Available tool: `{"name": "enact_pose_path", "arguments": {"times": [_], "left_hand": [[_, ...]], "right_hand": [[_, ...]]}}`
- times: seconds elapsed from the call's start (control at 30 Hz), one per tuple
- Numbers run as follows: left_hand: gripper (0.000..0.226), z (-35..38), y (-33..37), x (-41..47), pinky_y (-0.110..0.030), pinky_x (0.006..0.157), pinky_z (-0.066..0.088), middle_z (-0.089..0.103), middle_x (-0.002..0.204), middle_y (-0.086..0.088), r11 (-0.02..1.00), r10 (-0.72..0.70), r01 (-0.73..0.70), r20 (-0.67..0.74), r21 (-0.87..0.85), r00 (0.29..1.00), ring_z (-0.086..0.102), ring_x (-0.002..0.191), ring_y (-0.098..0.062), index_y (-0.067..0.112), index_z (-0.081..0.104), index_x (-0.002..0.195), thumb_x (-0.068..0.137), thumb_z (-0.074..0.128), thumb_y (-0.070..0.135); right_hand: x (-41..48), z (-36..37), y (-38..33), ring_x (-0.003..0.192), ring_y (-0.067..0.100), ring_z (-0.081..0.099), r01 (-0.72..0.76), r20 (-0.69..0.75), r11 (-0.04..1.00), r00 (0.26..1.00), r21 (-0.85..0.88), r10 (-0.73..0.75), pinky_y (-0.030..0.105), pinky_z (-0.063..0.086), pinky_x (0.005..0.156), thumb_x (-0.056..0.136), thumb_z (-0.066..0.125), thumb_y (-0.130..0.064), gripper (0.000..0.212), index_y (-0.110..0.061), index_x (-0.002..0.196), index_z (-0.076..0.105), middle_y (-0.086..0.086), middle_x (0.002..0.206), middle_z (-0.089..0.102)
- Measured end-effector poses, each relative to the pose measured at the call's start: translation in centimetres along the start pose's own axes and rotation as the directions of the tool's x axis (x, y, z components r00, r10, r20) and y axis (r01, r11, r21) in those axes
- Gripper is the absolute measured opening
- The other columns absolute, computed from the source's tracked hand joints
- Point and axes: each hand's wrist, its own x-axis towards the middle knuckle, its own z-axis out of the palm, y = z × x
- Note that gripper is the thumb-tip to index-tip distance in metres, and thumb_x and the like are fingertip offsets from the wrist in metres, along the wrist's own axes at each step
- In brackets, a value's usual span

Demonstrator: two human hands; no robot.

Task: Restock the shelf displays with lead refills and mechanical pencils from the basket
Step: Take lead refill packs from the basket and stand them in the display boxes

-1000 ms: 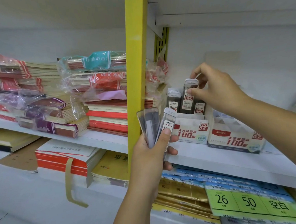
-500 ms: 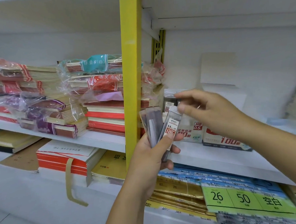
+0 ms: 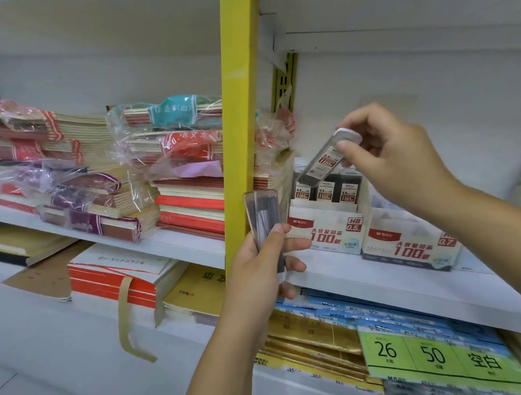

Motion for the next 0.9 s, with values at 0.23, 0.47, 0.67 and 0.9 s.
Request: {"name": "enact_pose_path", "arguments": {"times": [0.23, 0.47, 0.67, 0.9], "left_hand": [[0.019, -0.6, 0.2, 0.0, -0.019, 0.042, 0.045, 0.079, 0.095, 0.004, 1.000, 0.010, -0.011, 0.017, 0.028, 1.000, 0.067, 0.063, -0.005, 0.032, 0.062, 0.112, 0.099, 0.053, 0.042], [0.015, -1.0, 0.3, -0.1, -0.018, 0.042, 0.045, 0.079, 0.096, 0.005, 0.999, 0.021, -0.022, 0.043, 0.037, 0.999, 0.067, 0.064, -0.005, 0.033, 0.059, 0.113, 0.101, 0.052, 0.039], [0.014, -1.0, 0.3, -0.1, -0.018, 0.042, 0.046, 0.079, 0.096, 0.006, 0.999, 0.021, -0.022, 0.042, 0.025, 0.999, 0.070, 0.066, -0.007, 0.033, 0.060, 0.112, 0.100, 0.055, 0.038], [0.015, -0.9, 0.0, 0.1, -0.020, 0.046, 0.051, 0.079, 0.093, 0.001, 0.999, 0.036, -0.036, 0.006, -0.006, 0.999, 0.076, 0.078, -0.013, 0.034, 0.064, 0.109, 0.095, 0.063, 0.039]], "right_hand": [[0.9, 2.7, 0.6, 0.077, 0.010, 0.057, 0.259, 0.186, 0.904, 0.961, -0.341, -0.205, 0.024, 0.047, 0.063, 0.094, 0.057, -0.027, 0.017, -0.019, 0.109, 0.058, -0.006, 0.093, 0.066], [2.8, 3.6, 1.4, 0.084, 0.019, 0.061, 0.071, 0.148, 0.951, 0.989, -0.300, -0.028, 0.041, 0.053, 0.073, 0.093, 0.059, -0.031, 0.020, -0.023, 0.111, 0.051, -0.001, 0.095, 0.067], [4.9, 3.9, 2.4, 0.083, 0.004, 0.058, -0.066, 0.200, 0.974, 0.974, -0.216, 0.110, 0.023, 0.045, 0.065, 0.088, 0.067, -0.033, 0.016, -0.033, 0.095, 0.052, -0.016, 0.087, 0.060], [3.5, 4.7, 3.5, 0.114, 0.022, 0.040, -0.006, 0.246, 0.916, 0.963, -0.400, 0.114, 0.031, 0.032, 0.089, 0.092, 0.062, -0.029, 0.020, -0.025, 0.110, 0.069, -0.001, 0.106, 0.051]]}}
